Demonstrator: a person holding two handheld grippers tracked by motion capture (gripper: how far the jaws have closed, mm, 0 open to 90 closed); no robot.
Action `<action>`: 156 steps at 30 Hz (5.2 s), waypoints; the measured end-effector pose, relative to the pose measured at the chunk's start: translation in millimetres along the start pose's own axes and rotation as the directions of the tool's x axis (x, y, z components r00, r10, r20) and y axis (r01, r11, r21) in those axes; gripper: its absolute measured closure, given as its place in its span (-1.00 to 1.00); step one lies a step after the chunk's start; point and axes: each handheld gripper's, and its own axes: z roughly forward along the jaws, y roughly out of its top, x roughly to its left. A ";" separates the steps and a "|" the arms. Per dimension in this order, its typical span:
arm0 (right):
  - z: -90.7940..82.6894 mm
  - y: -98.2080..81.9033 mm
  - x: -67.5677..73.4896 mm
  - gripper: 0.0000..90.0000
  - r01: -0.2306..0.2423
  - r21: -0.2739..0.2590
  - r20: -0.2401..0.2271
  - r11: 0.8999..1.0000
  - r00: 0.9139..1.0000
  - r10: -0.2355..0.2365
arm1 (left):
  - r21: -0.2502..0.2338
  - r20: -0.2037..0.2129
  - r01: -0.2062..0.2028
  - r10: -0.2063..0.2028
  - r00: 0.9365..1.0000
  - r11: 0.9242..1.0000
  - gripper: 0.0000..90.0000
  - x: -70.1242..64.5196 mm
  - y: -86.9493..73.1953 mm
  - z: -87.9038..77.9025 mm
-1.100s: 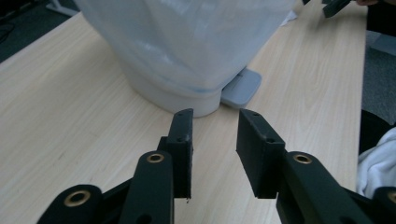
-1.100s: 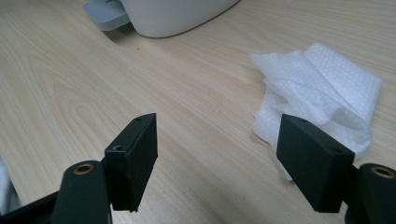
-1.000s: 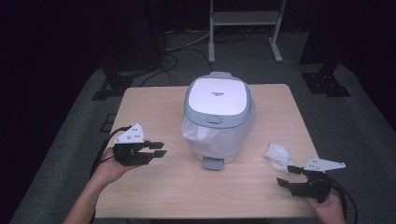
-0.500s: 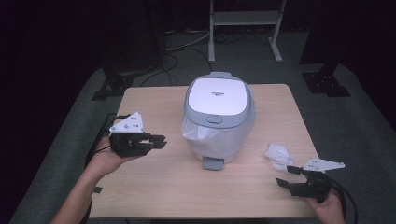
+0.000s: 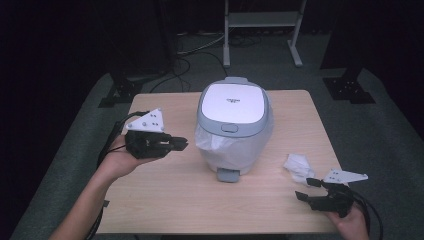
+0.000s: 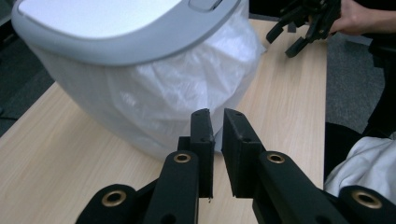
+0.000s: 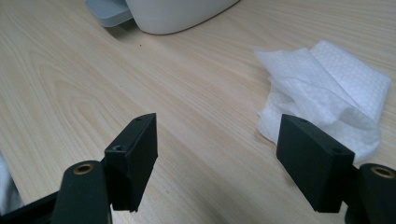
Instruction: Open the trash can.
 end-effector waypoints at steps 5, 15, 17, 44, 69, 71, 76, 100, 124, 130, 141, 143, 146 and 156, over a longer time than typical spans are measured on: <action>-0.1 -0.1 -0.2 -0.38 0.001 -0.001 -0.002 1.000 1.000 -0.001 | 0.008 0.008 -0.017 0.017 1.000 1.000 0.83 -0.9 10.4 1.0; -0.4 0.0 -0.2 -0.38 0.003 -0.002 -0.002 1.000 1.000 -0.003 | 0.026 0.032 -0.061 0.060 0.998 0.998 0.83 -1.1 40.0 9.7; -0.6 0.0 -0.1 -0.38 0.002 0.000 -0.001 1.000 1.000 -0.002 | 0.032 0.037 -0.070 0.069 0.997 0.997 0.83 -0.7 44.4 11.2; 2.7 0.4 0.7 -0.37 0.018 0.009 -0.016 1.000 1.000 -0.018 | 0.073 0.069 -0.100 0.095 0.993 0.992 0.83 9.4 84.5 49.6; 3.7 1.2 1.9 -0.38 0.021 0.011 -0.036 1.000 0.999 -0.021 | 0.111 0.097 -0.132 0.121 0.988 0.985 0.81 13.7 102.3 85.3; 3.6 1.4 2.3 -0.37 0.021 0.011 -0.037 1.000 0.999 -0.020 | 0.109 0.101 -0.129 0.118 0.988 0.986 0.81 14.4 102.0 85.2; 4.6 1.4 2.6 -0.37 0.024 0.013 -0.040 1.000 0.999 -0.023 | 0.112 0.102 -0.130 0.118 0.988 0.985 0.82 15.0 102.0 85.1; 5.3 2.4 5.5 -0.37 0.028 0.020 -0.041 0.999 0.999 -0.028 | 0.077 0.116 -0.096 0.087 0.989 0.992 0.79 15.6 93.6 82.4; 11.4 4.4 6.2 -0.37 0.004 0.019 -0.066 1.000 0.998 -0.003 | 0.072 0.024 -0.070 0.069 0.997 0.995 0.67 14.2 37.2 10.9; 11.2 4.1 3.6 -0.37 -0.005 0.028 -0.059 1.000 0.998 0.007 | 0.073 0.002 -0.040 0.040 0.999 0.997 0.64 14.6 11.7 1.4; 11.1 8.2 0.2 -0.37 -0.006 0.043 -0.047 0.999 0.999 0.008 | 0.123 -0.030 -0.005 0.008 1.000 0.992 0.57 17.3 -37.5 4.3; 10.9 10.1 0.0 -0.37 0.000 0.049 -0.044 0.999 0.999 0.003 | 0.125 -0.032 0.006 -0.002 0.999 0.992 0.56 17.1 -44.5 6.1; 10.0 13.5 -0.9 -0.37 0.007 0.056 -0.038 0.998 0.999 -0.005 | 0.128 -0.036 0.011 -0.006 0.999 0.992 0.54 17.4 -51.6 8.0; 6.2 23.9 -6.0 -0.37 0.020 0.080 -0.012 0.997 1.000 -0.019 | 0.117 -0.061 0.046 -0.039 0.997 0.992 0.43 18.7 -86.7 23.1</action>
